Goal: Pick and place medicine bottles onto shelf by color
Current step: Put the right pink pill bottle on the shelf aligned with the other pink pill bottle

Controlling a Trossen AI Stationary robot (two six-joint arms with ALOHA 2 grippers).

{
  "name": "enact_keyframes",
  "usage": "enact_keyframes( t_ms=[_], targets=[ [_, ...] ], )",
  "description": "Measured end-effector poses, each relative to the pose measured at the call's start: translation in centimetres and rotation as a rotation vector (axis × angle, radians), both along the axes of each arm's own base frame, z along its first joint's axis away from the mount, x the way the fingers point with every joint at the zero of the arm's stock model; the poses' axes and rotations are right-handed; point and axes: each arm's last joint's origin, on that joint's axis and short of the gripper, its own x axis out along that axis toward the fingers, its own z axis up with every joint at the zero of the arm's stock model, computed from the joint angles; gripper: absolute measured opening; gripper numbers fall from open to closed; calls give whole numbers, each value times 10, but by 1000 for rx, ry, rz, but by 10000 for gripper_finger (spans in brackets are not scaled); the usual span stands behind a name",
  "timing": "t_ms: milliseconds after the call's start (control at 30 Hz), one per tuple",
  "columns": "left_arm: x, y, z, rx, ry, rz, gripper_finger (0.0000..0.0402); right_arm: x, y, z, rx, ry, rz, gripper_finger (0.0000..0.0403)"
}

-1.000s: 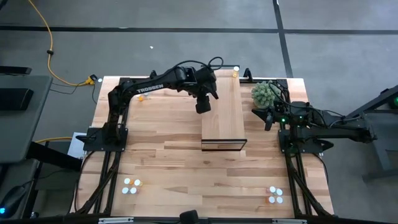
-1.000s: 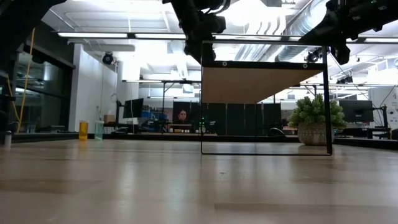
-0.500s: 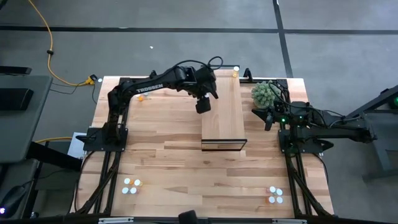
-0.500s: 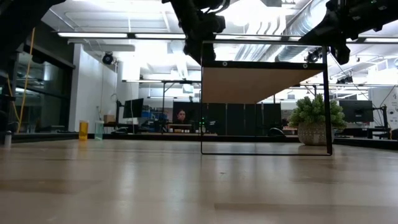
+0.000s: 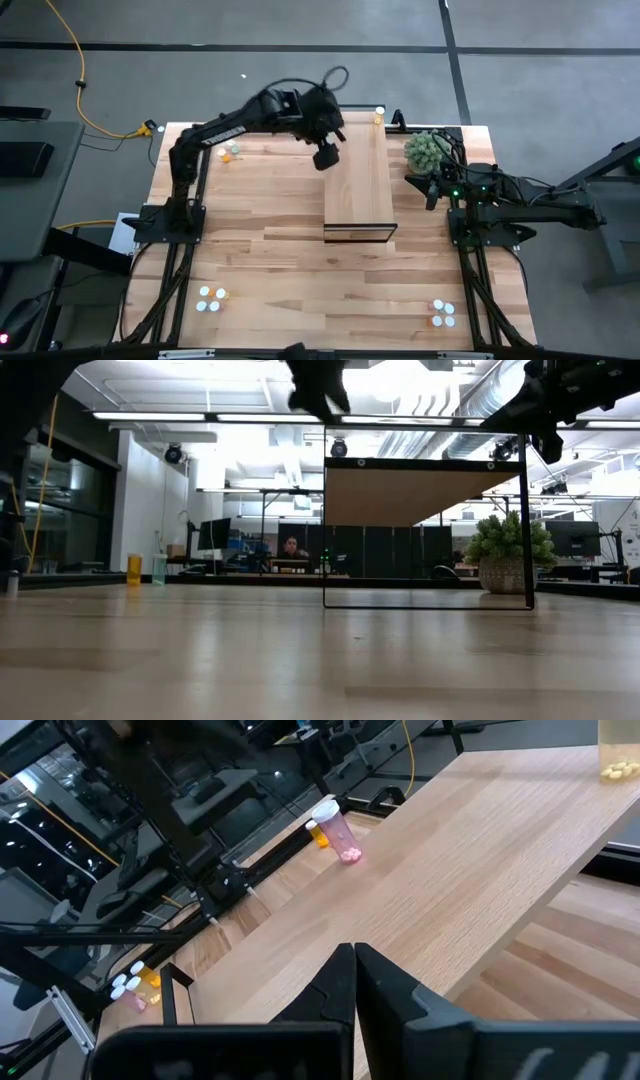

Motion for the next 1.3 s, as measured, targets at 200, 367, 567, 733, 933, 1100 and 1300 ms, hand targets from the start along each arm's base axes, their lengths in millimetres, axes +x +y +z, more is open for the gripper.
enact_keyframes(
  t_ms=[200, 367, 567, 733, 933, 1100, 1300],
  targets=[
    [-31, -26, 57, 46, -319, -10, 296, 0, 0, 0, 0, -1, 0, 0],
    [-61, -59, 65, 119, -572, -36, 296, 0, 0, 0, 0, -1, 0, 0],
    [-109, -96, 8, 97, -877, -7, 296, 0, 0, 0, -1, 0, 1, 0],
    [-144, -121, -50, 53, -1100, -14, 296, 0, 0, 1, -10, -6, 3, 0],
    [-176, -133, -91, 13, -1141, 72, 296, 2, 0, 7, -71, -56, 15, 0],
    [-185, -136, -103, 39, -1105, 13, 296, 3, 0, 16, -143, -129, 22, 0],
    [-185, -136, -103, 22, -1103, 3, 296, 4, 0, 35, -150, -333, 37, 0]
  ],
)
